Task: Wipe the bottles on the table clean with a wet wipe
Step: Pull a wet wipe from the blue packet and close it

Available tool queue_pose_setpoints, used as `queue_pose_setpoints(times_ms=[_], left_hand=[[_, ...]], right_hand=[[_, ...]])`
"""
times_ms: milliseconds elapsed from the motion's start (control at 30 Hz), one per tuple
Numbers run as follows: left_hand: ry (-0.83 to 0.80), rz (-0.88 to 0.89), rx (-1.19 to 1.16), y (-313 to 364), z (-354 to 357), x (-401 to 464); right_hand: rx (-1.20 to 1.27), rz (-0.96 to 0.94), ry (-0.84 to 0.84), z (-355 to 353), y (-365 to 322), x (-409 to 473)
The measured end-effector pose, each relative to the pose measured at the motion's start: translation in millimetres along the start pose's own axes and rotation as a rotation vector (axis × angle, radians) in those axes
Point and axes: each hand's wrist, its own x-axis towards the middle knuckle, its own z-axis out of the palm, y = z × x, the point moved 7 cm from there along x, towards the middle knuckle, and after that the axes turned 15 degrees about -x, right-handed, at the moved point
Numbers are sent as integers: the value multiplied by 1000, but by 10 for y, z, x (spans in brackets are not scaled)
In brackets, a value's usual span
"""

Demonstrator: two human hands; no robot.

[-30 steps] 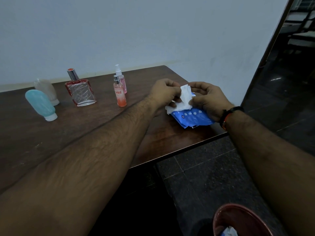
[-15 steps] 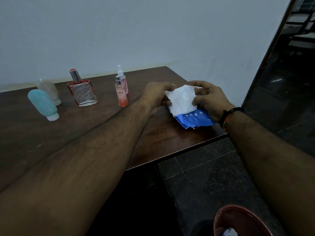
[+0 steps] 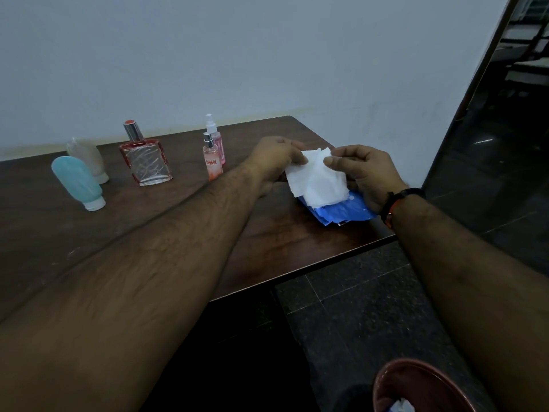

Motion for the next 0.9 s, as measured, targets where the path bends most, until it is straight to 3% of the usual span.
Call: queue_pose_setpoints(times_ms=[167, 300, 400, 533, 700, 800, 900], left_hand=[[62, 21, -135, 46, -106, -22], [189, 16, -273, 98, -287, 19], [333, 115, -234, 217, -479, 47], [356, 302, 40, 378, -484, 69], [268, 487, 624, 401, -114, 15], [94, 515, 1040, 243, 225, -13], [-35, 549, 1172, 87, 466, -65]], right_hand=[[-71, 7, 27, 6, -12, -7], [-89, 5, 49, -37, -15, -4], [-106, 2, 73, -80, -31, -10], [-49, -12, 140, -150, -35, -2], [56, -61, 301, -322, -129, -35], [7, -94, 400, -487, -179, -45], [-62, -100, 488, -639, -200, -57]])
